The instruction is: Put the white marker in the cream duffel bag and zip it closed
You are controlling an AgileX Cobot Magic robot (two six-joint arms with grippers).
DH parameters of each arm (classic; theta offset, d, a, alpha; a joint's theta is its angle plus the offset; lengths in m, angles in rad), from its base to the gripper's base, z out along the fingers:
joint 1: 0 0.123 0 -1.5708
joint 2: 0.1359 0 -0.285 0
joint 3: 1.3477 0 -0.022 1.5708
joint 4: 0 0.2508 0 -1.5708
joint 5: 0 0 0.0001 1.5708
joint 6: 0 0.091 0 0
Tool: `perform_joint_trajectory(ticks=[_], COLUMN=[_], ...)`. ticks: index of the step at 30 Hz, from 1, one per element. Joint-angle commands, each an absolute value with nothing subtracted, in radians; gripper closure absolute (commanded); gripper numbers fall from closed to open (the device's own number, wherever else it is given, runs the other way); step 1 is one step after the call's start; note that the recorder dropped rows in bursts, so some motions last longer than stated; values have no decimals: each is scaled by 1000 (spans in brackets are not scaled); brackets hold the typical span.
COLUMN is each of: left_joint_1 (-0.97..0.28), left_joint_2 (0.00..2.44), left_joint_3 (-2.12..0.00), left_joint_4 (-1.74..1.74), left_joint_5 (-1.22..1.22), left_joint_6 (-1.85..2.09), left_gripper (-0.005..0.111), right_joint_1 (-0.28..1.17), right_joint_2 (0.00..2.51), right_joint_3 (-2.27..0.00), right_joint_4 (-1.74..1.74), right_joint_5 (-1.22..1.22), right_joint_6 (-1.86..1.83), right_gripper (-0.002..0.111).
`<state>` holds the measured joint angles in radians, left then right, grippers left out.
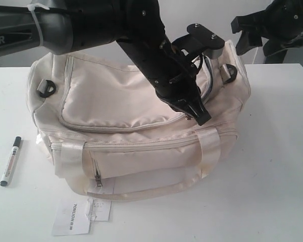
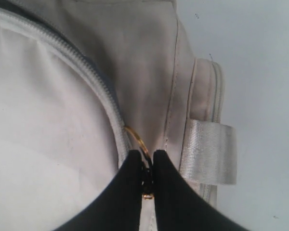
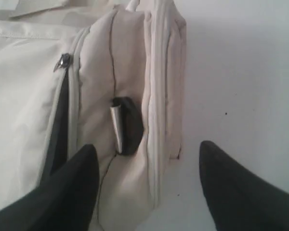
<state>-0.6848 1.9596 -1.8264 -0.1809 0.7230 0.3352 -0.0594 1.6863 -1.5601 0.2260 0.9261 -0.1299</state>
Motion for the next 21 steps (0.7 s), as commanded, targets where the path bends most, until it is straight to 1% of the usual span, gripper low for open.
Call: perform_joint_trajectory(ticks=[1, 10, 16, 21], left_joint_1=[-688, -688, -688, -688], left_joint_2=[1944, 1944, 1944, 1944], left_joint_3=[-1827, -1827, -1827, -1827], left_joint_4=[-192, -192, -192, -192], left_joint_5=[769, 782, 780, 779], left_joint_6=[332, 281, 260, 262], left_gripper=[107, 107, 107, 107], right_joint_1=[-70, -70, -70, -32], right_joint_2=[1599, 1515, 1486, 1486], right_joint_3=[-1468, -1232, -1074, -1010], right_joint_4=[249, 394, 604, 639], right_joint_5=[937, 831, 737, 563], right_joint_6=[-137, -157, -248, -271], right_gripper=[50, 50, 50, 50])
